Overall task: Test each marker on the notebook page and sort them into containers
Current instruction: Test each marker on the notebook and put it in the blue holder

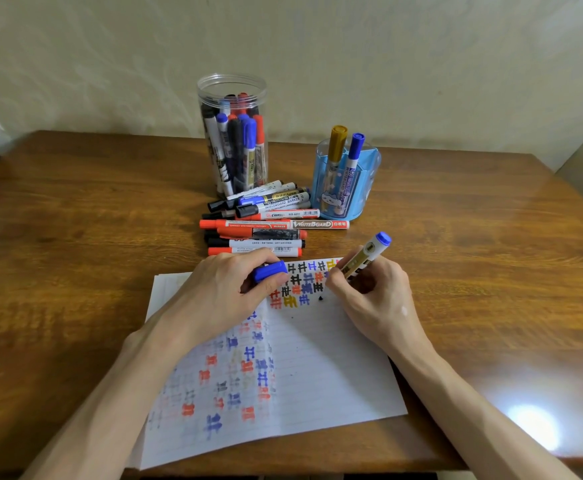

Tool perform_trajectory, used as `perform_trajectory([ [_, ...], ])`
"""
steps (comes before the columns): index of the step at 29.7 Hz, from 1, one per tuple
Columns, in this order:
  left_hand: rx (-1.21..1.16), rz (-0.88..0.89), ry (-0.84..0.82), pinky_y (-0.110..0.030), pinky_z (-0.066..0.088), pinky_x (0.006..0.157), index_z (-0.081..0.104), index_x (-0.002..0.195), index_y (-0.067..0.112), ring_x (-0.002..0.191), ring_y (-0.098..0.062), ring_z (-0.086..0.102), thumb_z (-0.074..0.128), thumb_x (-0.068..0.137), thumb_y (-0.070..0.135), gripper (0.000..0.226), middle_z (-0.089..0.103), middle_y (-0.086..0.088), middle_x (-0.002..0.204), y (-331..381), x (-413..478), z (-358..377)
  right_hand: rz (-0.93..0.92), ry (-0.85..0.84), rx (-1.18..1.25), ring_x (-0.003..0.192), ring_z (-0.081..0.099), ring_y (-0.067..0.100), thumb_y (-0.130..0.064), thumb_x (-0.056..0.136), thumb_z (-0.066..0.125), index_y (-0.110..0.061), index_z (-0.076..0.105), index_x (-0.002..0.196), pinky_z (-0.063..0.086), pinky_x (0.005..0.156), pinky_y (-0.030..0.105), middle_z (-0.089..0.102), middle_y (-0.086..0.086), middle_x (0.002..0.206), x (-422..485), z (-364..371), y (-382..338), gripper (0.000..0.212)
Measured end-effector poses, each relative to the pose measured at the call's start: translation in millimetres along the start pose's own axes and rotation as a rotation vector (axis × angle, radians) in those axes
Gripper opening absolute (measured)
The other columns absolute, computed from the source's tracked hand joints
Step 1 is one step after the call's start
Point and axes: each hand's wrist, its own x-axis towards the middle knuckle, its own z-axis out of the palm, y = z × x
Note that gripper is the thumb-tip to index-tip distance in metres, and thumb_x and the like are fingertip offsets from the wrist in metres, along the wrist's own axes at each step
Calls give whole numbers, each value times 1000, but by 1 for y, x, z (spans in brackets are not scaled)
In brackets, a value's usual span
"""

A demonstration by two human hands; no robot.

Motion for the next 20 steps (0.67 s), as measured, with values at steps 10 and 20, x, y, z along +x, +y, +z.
perform_trajectory([
  [10,1,-16,-11,-33,55,70,63,107,36,77,-7,65,42,90,69,43,70,14,85,2,0,-1,-13,-18,59,54,61,26,-18,93,71,-16,67,75,49,50,38,68,6,65,0,1,1,19],
  [20,6,-19,-10,-32,54,70,63,108,37,78,-6,64,41,89,69,43,69,15,85,1,0,-1,0,-16,74,52,48,8,-17,92,70,-10,64,71,39,49,31,60,-1,59,2,0,5,23],
])
